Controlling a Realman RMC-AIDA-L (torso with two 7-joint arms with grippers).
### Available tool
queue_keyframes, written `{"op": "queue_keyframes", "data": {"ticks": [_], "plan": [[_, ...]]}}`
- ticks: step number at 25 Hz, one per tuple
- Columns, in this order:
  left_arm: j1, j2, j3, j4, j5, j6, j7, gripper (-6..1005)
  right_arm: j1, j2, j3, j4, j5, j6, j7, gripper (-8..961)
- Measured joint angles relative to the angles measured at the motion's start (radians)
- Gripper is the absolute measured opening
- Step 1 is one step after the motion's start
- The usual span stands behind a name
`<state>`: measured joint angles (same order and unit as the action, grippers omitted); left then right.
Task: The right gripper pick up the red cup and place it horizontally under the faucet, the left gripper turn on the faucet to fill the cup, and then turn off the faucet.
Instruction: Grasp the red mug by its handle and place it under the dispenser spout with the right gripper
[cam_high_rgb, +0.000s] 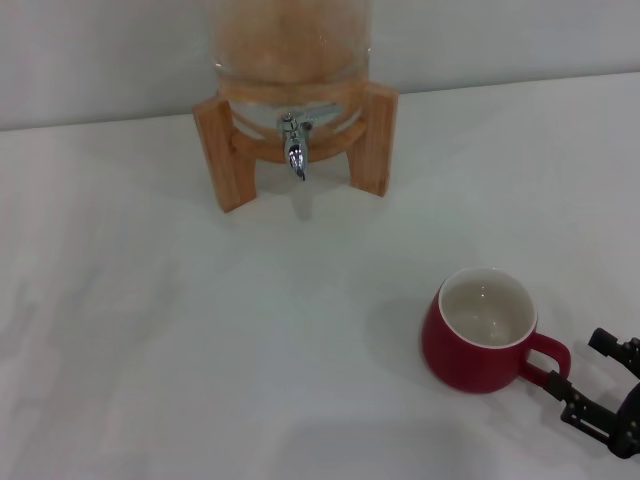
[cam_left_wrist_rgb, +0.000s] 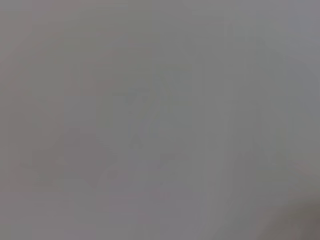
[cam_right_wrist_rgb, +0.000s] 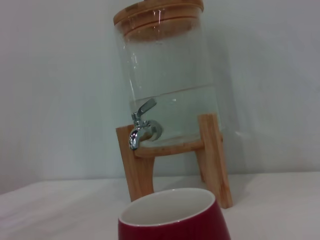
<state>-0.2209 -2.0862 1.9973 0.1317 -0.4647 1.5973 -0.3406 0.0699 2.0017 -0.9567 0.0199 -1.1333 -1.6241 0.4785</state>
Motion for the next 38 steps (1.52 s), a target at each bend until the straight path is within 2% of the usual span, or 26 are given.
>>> {"op": "queue_keyframes", "data": {"ticks": [26,38], "plan": [[-0.001,0.0,0.0,0.003,0.002,0.003,0.0,875,0.009,0.005,0.01,-0.002,0.049,0.061,-0.025,851],[0.0,0.0,0.0,0.003,0.003,0.004,0.0,875,0.046,0.009,0.01,0.0,0.047,0.061,-0.028,851]]}}
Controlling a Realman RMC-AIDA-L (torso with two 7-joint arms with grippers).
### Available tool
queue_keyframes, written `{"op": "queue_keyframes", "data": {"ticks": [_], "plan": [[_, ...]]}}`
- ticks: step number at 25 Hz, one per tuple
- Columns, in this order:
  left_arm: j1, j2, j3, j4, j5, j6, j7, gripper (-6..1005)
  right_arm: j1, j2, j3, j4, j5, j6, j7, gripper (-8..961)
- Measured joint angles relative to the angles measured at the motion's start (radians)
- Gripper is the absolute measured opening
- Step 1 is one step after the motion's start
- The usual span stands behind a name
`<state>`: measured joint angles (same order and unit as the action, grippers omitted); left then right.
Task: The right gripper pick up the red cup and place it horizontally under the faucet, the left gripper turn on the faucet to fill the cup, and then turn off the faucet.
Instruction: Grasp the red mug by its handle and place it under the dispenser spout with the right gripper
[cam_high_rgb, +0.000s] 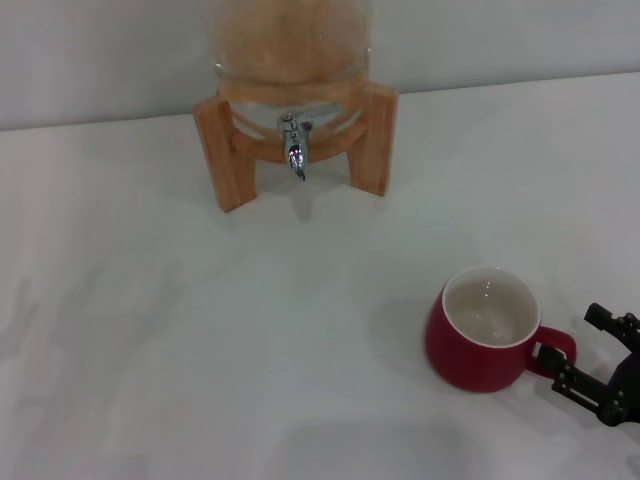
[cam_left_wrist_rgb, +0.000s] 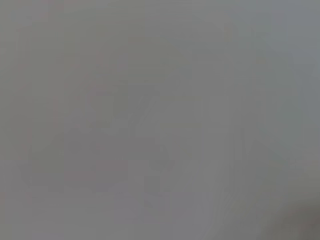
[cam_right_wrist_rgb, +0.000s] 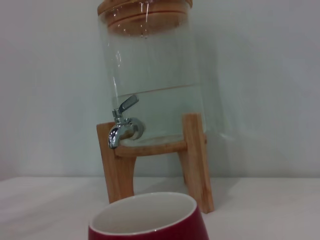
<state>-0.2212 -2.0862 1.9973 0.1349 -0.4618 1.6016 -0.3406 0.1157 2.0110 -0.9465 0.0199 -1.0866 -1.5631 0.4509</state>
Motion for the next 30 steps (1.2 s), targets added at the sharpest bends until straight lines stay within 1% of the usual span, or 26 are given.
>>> {"op": "queue_keyframes", "data": {"ticks": [20,30], "plan": [[0.0,0.0,0.0,0.0,0.0,0.0,0.0,875,-0.009,0.0,0.0,-0.004,0.034,0.026,-0.001,850],[0.0,0.0,0.0,0.0,0.0,0.0,0.0,875,0.003,0.0,0.001,-0.008,0.045,0.046,-0.023,849]]}}
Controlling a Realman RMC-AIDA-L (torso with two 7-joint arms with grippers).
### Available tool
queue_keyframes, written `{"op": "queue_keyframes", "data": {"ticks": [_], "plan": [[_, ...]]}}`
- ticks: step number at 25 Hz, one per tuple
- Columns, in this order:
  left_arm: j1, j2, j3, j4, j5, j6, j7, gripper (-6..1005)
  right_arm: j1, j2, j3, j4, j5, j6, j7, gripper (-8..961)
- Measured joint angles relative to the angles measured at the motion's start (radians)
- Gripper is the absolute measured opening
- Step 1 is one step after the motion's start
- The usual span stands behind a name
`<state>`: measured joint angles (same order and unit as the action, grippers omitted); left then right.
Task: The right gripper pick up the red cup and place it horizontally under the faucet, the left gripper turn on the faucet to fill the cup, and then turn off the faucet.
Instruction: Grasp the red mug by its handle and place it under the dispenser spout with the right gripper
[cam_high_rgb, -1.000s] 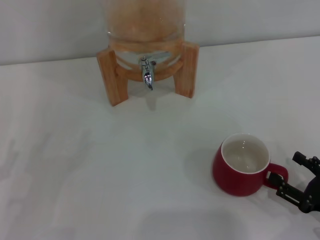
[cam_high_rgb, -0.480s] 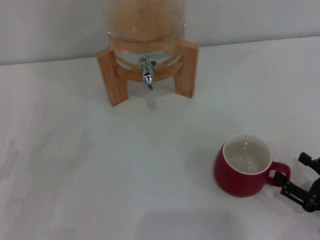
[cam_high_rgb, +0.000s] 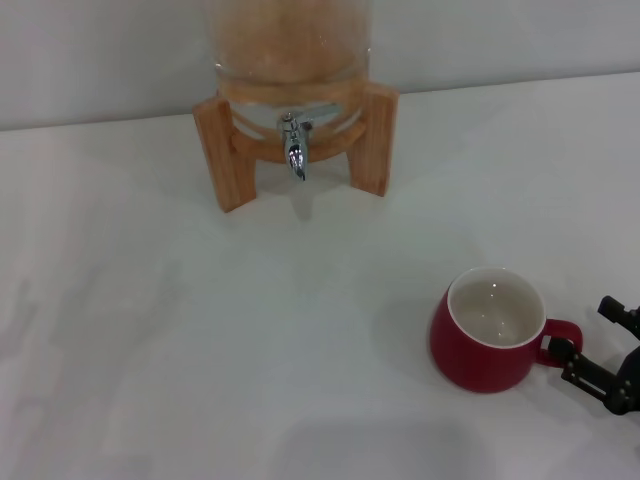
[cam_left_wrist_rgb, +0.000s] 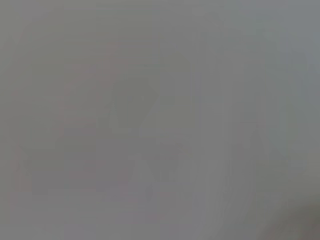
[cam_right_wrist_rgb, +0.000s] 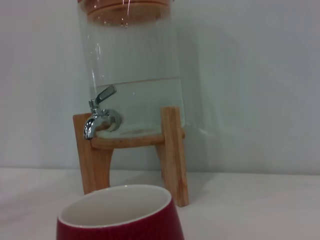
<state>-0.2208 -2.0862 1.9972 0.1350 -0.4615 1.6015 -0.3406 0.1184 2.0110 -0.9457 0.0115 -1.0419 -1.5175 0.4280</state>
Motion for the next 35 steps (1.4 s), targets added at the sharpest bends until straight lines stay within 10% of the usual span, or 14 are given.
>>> {"op": "queue_keyframes", "data": {"ticks": [35], "plan": [[0.0,0.0,0.0,0.0,0.009,0.0,0.0,875,0.014,0.0,0.021,-0.001,0.019,0.016,-0.024,704]]}}
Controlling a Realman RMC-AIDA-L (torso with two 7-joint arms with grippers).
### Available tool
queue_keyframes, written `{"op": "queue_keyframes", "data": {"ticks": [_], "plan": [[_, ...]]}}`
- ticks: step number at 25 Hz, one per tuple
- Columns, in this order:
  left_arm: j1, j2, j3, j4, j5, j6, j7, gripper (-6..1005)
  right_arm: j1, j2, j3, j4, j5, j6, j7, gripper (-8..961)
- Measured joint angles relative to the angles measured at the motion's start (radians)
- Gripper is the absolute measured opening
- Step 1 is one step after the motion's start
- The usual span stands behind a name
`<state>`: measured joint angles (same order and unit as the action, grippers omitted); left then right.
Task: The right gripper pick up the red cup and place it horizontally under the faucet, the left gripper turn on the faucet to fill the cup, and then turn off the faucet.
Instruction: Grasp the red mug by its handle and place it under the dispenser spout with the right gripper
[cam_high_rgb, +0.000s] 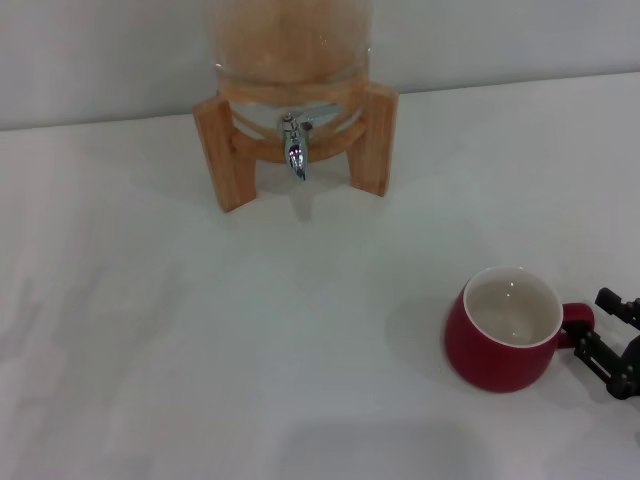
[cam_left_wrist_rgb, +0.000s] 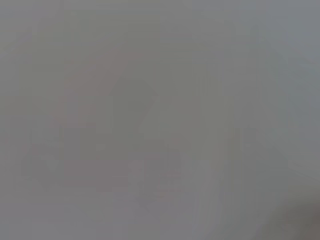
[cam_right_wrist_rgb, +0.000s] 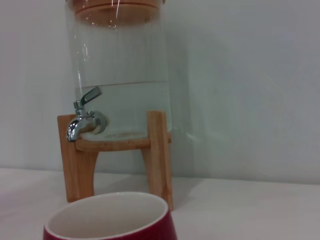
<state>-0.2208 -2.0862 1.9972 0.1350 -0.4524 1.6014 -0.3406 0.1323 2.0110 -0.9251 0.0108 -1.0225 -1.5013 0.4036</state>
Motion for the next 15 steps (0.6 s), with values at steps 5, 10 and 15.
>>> {"op": "queue_keyframes", "data": {"ticks": [5,10,15], "plan": [[0.0,0.0,0.0,0.0,0.0,0.0,0.0,876,0.005,0.0,-0.005,0.0,-0.003,0.006,0.002,615],[0.0,0.0,0.0,0.0,0.0,0.0,0.0,876,0.009,0.0,-0.008,0.003,-0.005,0.012,-0.002,458],[0.0,0.0,0.0,0.0,0.0,0.0,0.0,876,0.01,0.0,-0.008,0.005,-0.007,0.009,-0.002,407]]}}
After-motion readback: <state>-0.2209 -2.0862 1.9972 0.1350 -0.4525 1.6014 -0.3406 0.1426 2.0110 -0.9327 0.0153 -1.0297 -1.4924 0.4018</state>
